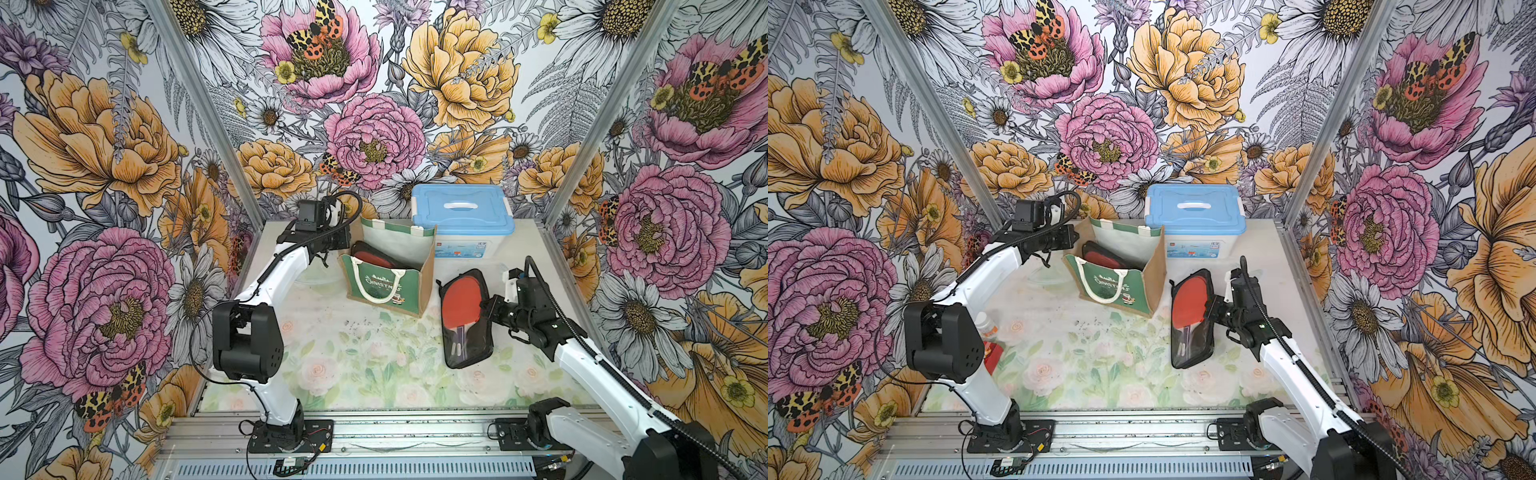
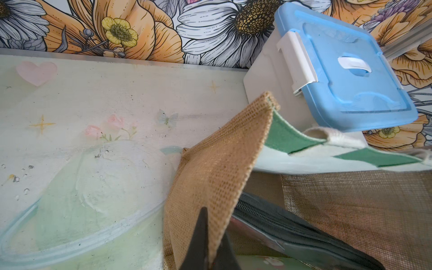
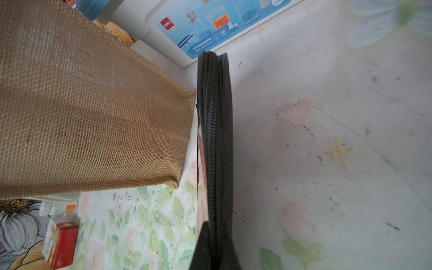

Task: Remove the ping pong set from the canvas bag
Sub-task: Move the canvas bag to the center of the board, then place the ping pong set at the center of the board.

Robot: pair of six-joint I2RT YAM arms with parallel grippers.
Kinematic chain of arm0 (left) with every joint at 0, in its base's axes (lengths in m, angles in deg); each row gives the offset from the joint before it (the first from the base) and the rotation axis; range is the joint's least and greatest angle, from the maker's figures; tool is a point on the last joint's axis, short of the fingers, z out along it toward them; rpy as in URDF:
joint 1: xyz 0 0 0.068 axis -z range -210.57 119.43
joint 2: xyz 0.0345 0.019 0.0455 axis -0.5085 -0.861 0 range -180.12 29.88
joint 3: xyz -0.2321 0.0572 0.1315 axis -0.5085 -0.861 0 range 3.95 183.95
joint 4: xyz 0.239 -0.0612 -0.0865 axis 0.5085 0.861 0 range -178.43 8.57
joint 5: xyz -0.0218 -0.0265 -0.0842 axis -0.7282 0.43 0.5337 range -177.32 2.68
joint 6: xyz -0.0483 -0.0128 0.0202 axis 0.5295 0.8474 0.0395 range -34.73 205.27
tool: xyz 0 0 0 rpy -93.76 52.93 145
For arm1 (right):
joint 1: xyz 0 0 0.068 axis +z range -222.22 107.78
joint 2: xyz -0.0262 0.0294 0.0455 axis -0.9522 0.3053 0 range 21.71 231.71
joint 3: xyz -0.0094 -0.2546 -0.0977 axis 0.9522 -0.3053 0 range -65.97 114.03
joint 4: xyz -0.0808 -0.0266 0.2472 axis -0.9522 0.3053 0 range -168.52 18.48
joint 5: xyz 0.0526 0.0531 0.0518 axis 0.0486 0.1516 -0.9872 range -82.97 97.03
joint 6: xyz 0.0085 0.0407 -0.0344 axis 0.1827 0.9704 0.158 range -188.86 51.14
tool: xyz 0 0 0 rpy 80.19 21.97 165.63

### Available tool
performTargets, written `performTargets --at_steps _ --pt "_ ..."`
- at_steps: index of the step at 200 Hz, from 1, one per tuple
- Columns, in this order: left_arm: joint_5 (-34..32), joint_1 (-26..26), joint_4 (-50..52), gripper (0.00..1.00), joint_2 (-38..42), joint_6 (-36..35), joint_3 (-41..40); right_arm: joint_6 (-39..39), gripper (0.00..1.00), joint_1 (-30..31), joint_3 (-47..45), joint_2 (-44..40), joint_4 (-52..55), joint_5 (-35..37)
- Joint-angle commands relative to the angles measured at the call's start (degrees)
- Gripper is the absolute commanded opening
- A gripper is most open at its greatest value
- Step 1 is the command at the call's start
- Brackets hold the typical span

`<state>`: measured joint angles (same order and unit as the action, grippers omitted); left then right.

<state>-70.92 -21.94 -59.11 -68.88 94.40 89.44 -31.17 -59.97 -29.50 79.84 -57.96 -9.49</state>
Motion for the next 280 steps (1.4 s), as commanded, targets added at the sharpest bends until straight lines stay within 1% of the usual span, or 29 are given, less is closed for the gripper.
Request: performTargets --at_steps 1,42,88,114,156,183,188,205,212,242,253,265,273,275,280 --pt "1.0 -0.9 -0.7 0.00 2.3 1.1 -1.5 -1.3 0.00 -1.0 -0.6 1.2 -5.1 -7.8" --pt "1.3 -2.9 -0.7 0.00 5.5 0.7 -2.8 -2.4 0.00 -3.2 -2.2 4.7 -5.7 -9.9" --pt "2.4 -5.3 0.6 0.00 6.8 0.0 -2.9 -2.3 0.00 -4.3 -3.8 11.3 -10.4 -9.9" --pt "2.3 -5.3 2.4 0.00 7.4 -1.8 -2.3 -1.3 0.00 -4.3 -4.6 15.4 -14.2 -10.5" --pt "-0.8 -5.9 3.7 0.00 9.3 -4.7 -1.4 0.6 0.00 -4.3 -6.5 18.8 -19.5 -11.2" --pt "-1.3 -7.1 3.7 0.00 9.4 -5.4 -1.1 1.0 0.00 -4.3 -7.4 19.5 -20.9 -10.9" --pt "-1.3 -7.2 3.7 0.00 9.2 -5.5 -0.9 1.0 0.03 -4.3 -7.5 19.5 -21.0 -10.8" --pt "-0.9 -7.5 3.7 0.00 8.5 -5.4 -0.8 1.2 0.20 -4.3 -7.8 19.8 -21.4 -10.6" --pt "-0.5 -7.5 3.7 0.00 8.3 -5.3 -0.9 1.2 0.25 -4.3 -7.9 19.8 -21.4 -10.5" --pt "0.6 -6.7 3.7 0.00 8.5 -4.8 -2.4 1.2 0.42 -4.3 -7.9 19.4 -20.7 -9.7" --pt "0.6 -6.5 3.7 0.00 8.7 -5.0 -2.9 0.8 0.48 -4.3 -7.5 18.6 -19.2 -8.1" --pt "0.6 -6.3 3.7 0.00 8.9 -5.0 -3.4 0.2 0.59 -4.3 -6.4 17.2 -16.9 -5.7" --pt "0.9 -6.2 3.7 0.00 9.0 -5.1 -3.6 -0.4 0.62 -4.4 -5.2 16.2 -15.1 -4.0" --pt "0.8 -6.2 3.7 0.00 9.0 -5.2 -3.6 -0.5 0.67 -4.4 -4.9 16.0 -14.6 -3.6" --pt "0.9 -6.2 3.7 0.00 8.9 -5.2 -3.7 -0.9 0.70 -4.3 -3.9 15.4 -13.5 -2.6"
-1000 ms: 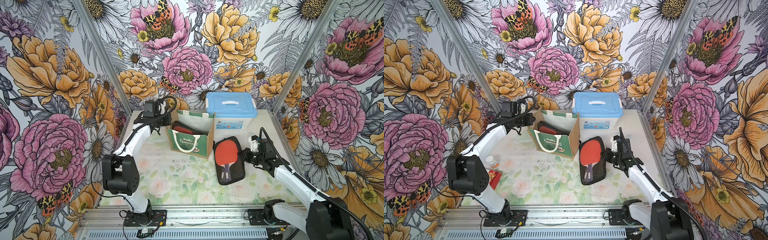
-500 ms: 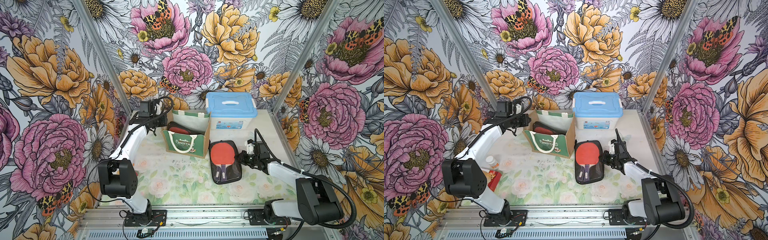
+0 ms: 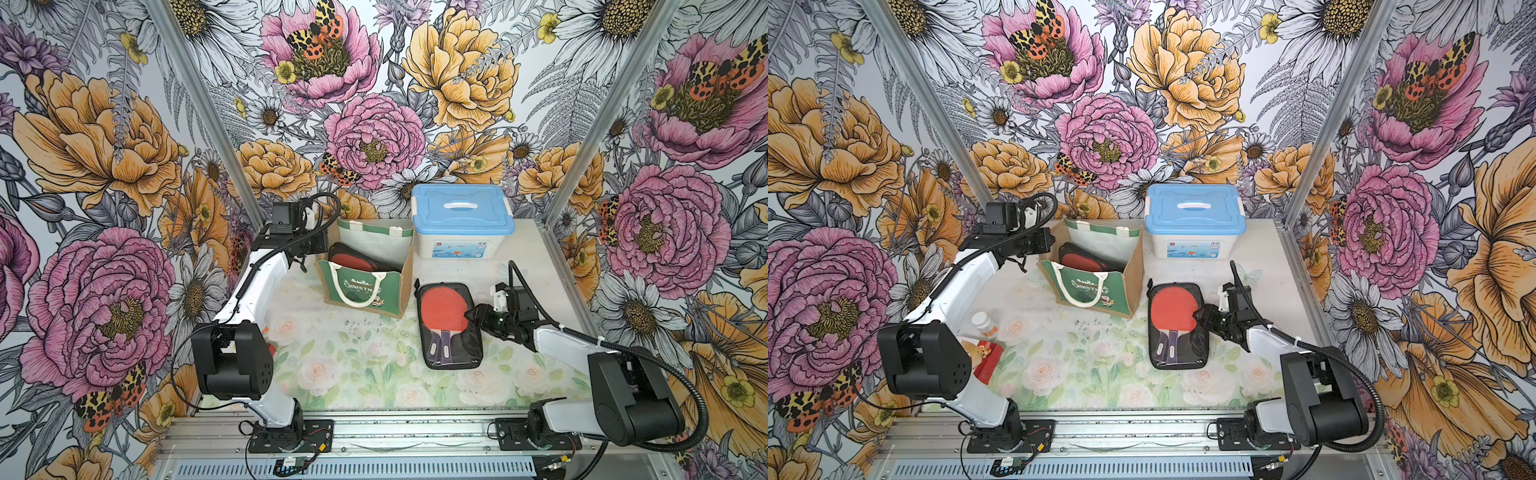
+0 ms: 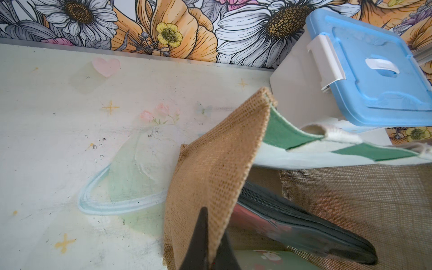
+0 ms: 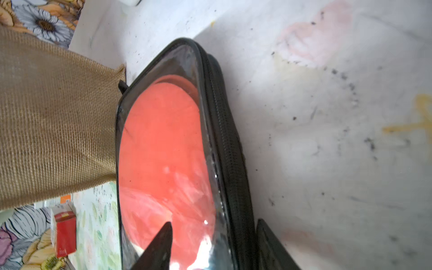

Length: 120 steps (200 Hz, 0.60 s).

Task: Remove the ping pong set from the canvas bag
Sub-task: Place the ping pong set at the center of the board.

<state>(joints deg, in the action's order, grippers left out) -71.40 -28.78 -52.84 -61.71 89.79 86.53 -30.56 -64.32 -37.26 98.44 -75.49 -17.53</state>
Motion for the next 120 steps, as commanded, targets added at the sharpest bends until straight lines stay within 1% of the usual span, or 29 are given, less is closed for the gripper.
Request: performTargets --at_steps 1,11,14,18,32,54,76,97,120 --pt "1.3 0.7 -2.5 0.00 1.8 -0.6 -0.8 -1.6 0.71 0.0 4.1 -3.4 4.0 5.8" --pt "1.4 0.8 -2.5 0.00 1.8 -0.7 -0.8 -2.2 0.73 0.2 6.2 -4.7 5.8 7.5" --pt "1.4 0.8 -2.5 0.00 1.9 -0.7 -0.8 -2.3 0.76 0.3 7.0 -5.0 6.2 7.9" --pt "1.4 0.9 -2.5 0.00 1.9 -0.8 -0.8 -2.5 0.79 0.4 8.1 -5.4 6.8 8.4" --pt "1.4 1.0 -2.5 0.00 1.9 -0.8 -0.9 -3.7 0.81 1.9 12.9 -6.8 9.1 10.4" --pt "1.6 1.0 -2.5 0.00 1.9 -0.8 -1.1 -6.6 0.80 5.8 22.9 -7.2 12.6 13.8" --pt "1.6 1.2 -2.5 0.00 1.9 -0.9 -1.2 -10.7 0.80 10.3 34.4 -5.1 16.9 17.5" --pt "1.5 1.1 -2.6 0.00 1.6 -1.2 -1.0 -14.0 0.80 13.7 44.6 -1.6 20.2 18.5" --pt "1.6 1.2 -2.6 0.00 1.4 -1.4 -0.8 -15.9 0.78 17.0 52.9 2.9 21.5 17.7"
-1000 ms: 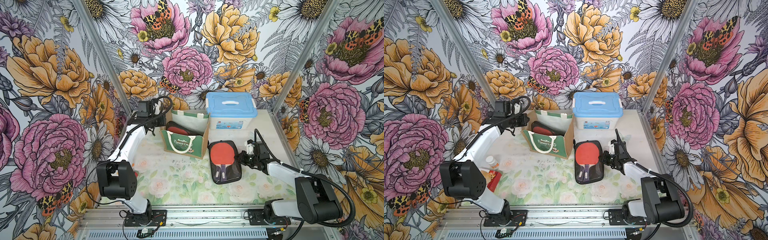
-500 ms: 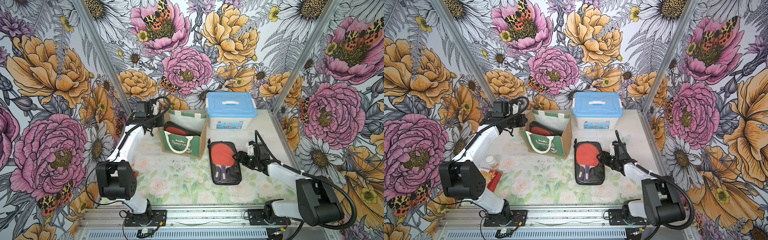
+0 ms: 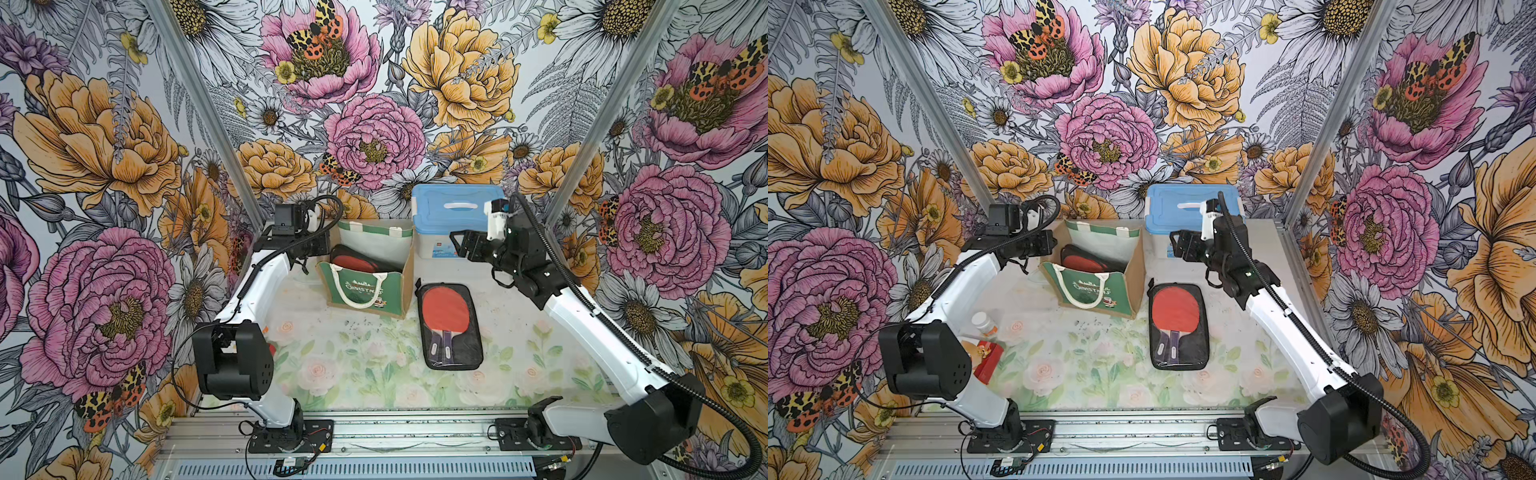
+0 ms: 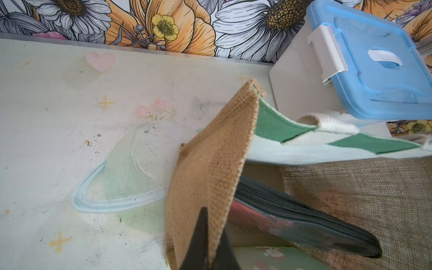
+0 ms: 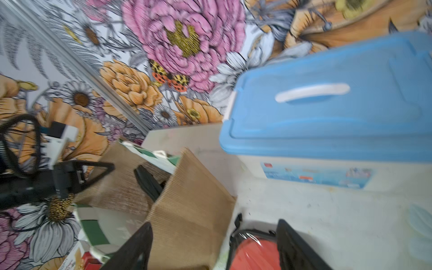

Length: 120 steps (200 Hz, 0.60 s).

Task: Remove the ping pong set from the canvas bag
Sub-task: Place the ping pong set at the center of the board, then pick up the ping pong set from the canvas bag.

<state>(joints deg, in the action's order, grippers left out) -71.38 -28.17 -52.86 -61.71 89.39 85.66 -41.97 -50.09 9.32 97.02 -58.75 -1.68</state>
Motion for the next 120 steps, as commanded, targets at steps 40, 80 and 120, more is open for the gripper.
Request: performTargets --at_steps 40,80,120 --pt "2.2 0.5 -2.5 0.00 0.7 -1.2 0.7 -8.0 0.69 9.9 17.3 13.2 6.6 2.4" --pt "2.8 0.6 -2.5 0.00 -0.2 -1.2 1.3 -12.5 0.62 15.9 29.2 22.9 12.2 2.9" --pt "3.0 0.7 -2.5 0.00 -0.7 -1.4 1.3 -15.3 0.61 19.1 36.3 31.3 16.3 3.2"
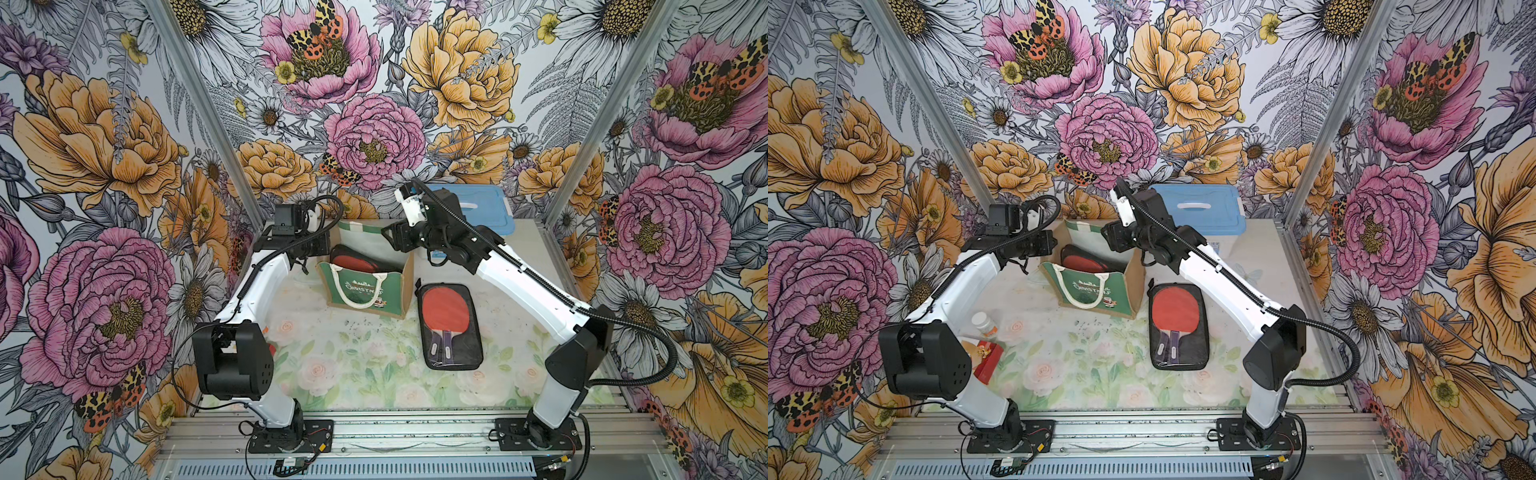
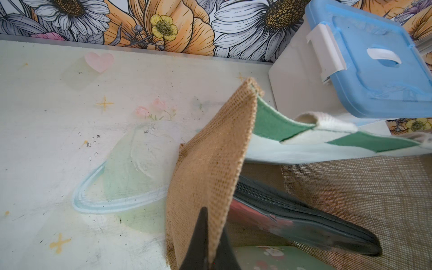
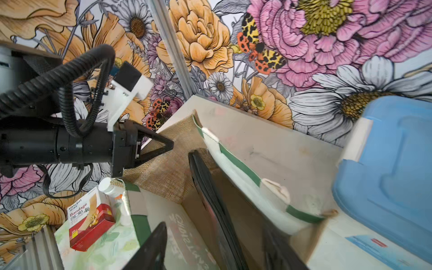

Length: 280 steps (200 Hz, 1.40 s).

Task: Remove the ping pong set from the canvas bag
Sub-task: Pick up the ping pong set from the canvas bag.

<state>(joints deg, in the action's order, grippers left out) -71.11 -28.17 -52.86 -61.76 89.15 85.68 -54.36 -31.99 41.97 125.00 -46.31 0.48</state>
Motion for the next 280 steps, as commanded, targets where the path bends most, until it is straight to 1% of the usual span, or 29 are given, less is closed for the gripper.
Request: performTargets --at_steps 1,22,42,79,130,161,176,178,185,214,233,250,261,280 --pt "2.8 0.7 -2.5 0.00 -0.7 -1.2 1.3 -2.9 0.61 1.0 3.8 3.4 3.9 1.0" --pt "2.8 0.7 -2.6 0.00 -0.7 -1.2 1.2 -3.3 0.61 1.2 4.6 5.9 4.1 1.2" --pt "3.2 0.8 -2.6 0.00 -0.9 -1.2 0.9 -4.2 0.63 1.3 5.7 8.3 4.6 2.0" --pt "3.4 0.8 -2.6 0.00 -1.0 -1.9 -0.5 -6.2 0.75 1.7 7.3 12.5 5.6 3.5" --pt "3.5 0.7 -2.7 0.00 -0.8 -2.6 -1.8 -10.4 0.89 3.4 7.8 15.7 6.4 4.0" --pt "3.5 0.8 -2.9 0.00 -1.0 -2.4 -2.0 -12.4 0.91 4.9 9.3 18.9 7.4 4.6" --pt "3.6 0.8 -2.8 0.00 -0.9 -2.2 -1.8 -13.4 0.92 4.9 10.9 21.0 8.4 6.0" --pt "3.6 0.8 -2.8 0.00 -0.9 -2.2 -1.8 -13.5 0.92 6.1 11.0 21.2 8.5 6.2" --pt "3.7 0.8 -2.9 0.00 -0.9 -2.2 -1.7 -13.8 0.92 6.6 11.5 22.0 8.7 7.0" --pt "3.9 0.8 -2.8 0.00 -0.9 -1.9 -1.7 -14.1 0.92 6.6 13.6 25.2 9.6 9.8" --pt "4.2 0.6 -2.8 0.00 -1.0 -1.7 -1.8 -14.2 0.89 6.6 14.8 27.4 10.1 11.4" --pt "4.5 0.4 -2.9 0.00 -1.0 -1.5 -1.9 -13.7 0.82 6.3 15.5 28.6 10.1 11.9" --pt "4.5 0.3 -2.9 0.00 -1.1 -1.5 -1.9 -13.5 0.72 6.1 15.6 29.0 9.9 11.7" --pt "4.6 0.2 -2.9 0.00 -0.9 -1.5 -2.0 -13.6 0.47 6.0 16.2 29.0 9.8 11.2"
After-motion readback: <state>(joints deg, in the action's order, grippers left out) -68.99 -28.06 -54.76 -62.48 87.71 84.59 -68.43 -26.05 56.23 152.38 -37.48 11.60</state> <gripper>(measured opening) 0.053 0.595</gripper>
